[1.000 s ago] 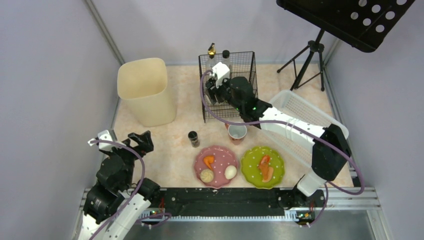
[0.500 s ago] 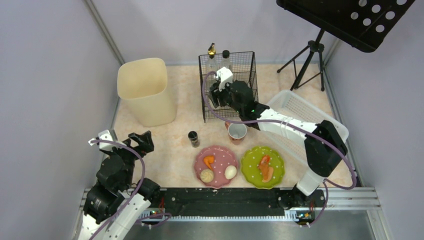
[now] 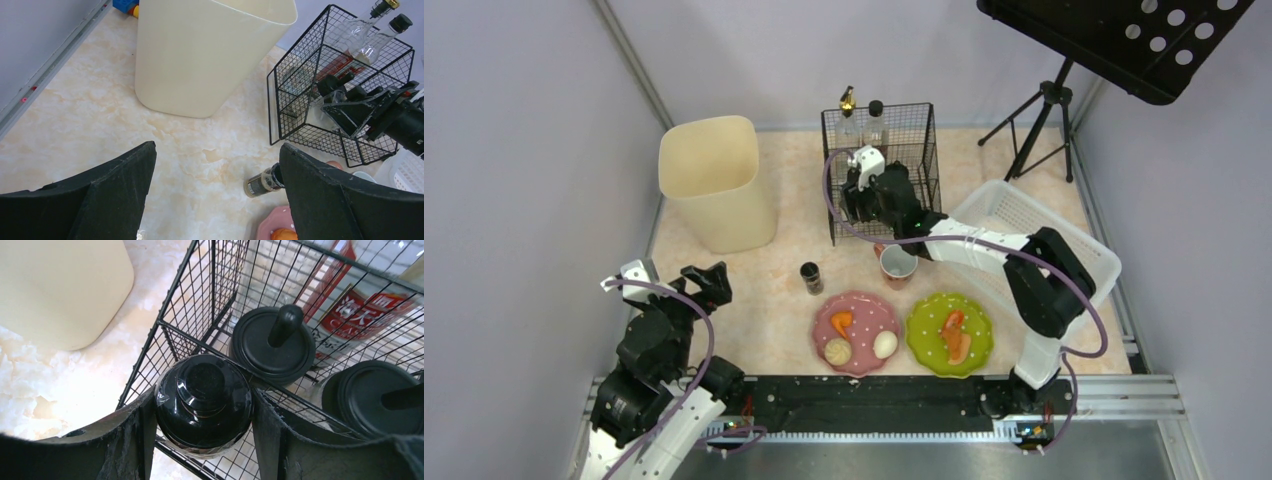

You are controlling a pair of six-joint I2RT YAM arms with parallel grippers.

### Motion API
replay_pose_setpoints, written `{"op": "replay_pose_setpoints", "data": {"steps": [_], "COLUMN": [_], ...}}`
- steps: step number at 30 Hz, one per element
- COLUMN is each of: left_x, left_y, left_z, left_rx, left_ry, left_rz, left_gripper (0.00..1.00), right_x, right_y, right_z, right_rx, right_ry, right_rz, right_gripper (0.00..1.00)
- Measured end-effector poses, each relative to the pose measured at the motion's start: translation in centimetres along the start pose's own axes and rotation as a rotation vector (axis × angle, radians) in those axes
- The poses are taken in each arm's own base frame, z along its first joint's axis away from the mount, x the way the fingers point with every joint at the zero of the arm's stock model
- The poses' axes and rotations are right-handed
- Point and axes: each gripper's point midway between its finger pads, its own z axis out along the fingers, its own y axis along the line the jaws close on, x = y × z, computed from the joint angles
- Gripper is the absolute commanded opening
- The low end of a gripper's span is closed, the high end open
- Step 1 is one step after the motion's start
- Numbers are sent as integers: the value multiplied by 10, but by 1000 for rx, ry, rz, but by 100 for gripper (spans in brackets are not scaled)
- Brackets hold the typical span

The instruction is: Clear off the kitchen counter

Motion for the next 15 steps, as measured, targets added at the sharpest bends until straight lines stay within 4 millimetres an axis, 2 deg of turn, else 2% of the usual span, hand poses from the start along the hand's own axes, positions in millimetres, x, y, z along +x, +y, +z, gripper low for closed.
{"op": "replay_pose_setpoints", "data": {"steps": [6, 10, 12, 15], "left_x": [0, 0, 0, 0], "left_y": [0, 0, 0, 0], "left_z": [0, 0, 0, 0], "left_rx": [0, 0, 0, 0], "left_ry": [0, 0, 0, 0], "left_rz": [0, 0, 0, 0], "left_gripper": [97, 97, 97, 97], "right_x": [22, 23, 22, 22], "right_y": [1, 2, 3, 4], "right_z": [9, 11, 13, 14], "right_rx": [5, 1, 0, -6], "right_ry": [45, 44, 47, 57], "right_rz": [30, 48, 53, 58], "right_gripper": [18, 20, 24, 36]}}
